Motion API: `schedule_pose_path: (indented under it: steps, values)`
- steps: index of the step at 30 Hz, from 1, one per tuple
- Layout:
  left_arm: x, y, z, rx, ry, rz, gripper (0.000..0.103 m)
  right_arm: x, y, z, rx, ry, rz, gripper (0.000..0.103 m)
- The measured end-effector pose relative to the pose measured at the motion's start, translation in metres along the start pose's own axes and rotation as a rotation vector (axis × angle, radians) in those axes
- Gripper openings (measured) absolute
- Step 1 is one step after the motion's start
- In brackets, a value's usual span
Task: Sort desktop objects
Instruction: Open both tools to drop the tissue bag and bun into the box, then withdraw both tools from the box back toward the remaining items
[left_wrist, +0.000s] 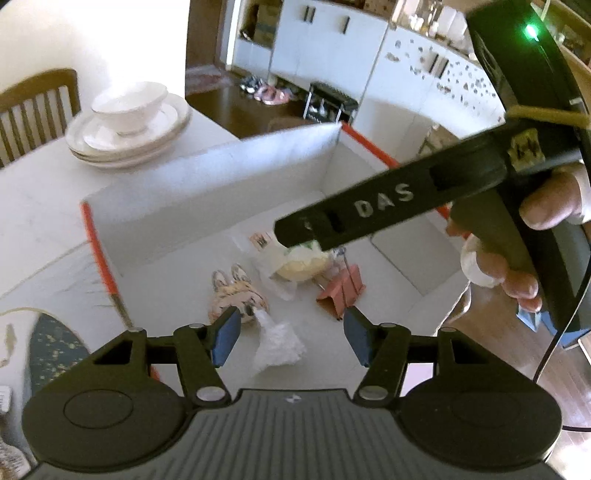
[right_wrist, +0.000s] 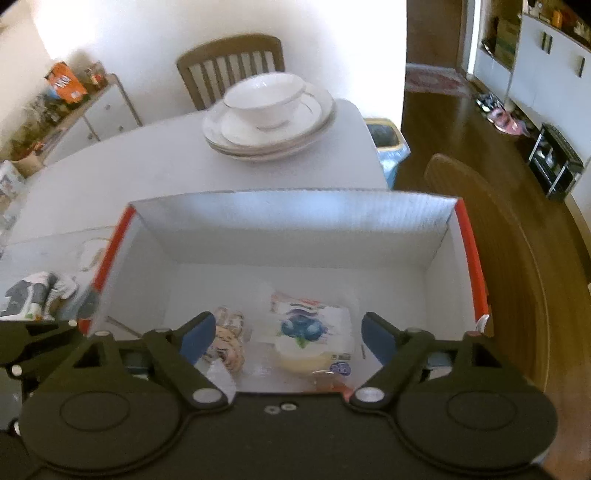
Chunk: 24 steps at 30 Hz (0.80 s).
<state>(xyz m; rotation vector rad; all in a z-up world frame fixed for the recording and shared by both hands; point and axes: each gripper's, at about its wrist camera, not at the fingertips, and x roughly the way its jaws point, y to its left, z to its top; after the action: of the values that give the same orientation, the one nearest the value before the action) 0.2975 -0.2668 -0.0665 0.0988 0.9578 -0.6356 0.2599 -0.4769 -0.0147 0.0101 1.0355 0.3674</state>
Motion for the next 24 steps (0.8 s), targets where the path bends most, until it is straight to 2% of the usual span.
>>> schedule_pose_path:
  steps: [14,21,22,24]
  values:
    - [-0.068,0.029,-0.017,-0.043,-0.132,0.011,0.06,-0.047,0.038,-0.013,-0.053,-0.147,0.035,0.097]
    - [-0.102,0.043,-0.038,-0.018,-0.182,0.024,0.061,-0.062,0.069,-0.023,-0.072,-0.219,0.03,0.1]
    - [-0.106,0.045,-0.041,-0.016,-0.189,0.028,0.062,-0.063,0.073,-0.025,-0.078,-0.224,0.029,0.1]
    - [-0.116,0.049,-0.047,-0.016,-0.205,0.04,0.072,-0.066,0.084,-0.028,-0.088,-0.234,0.031,0.101]
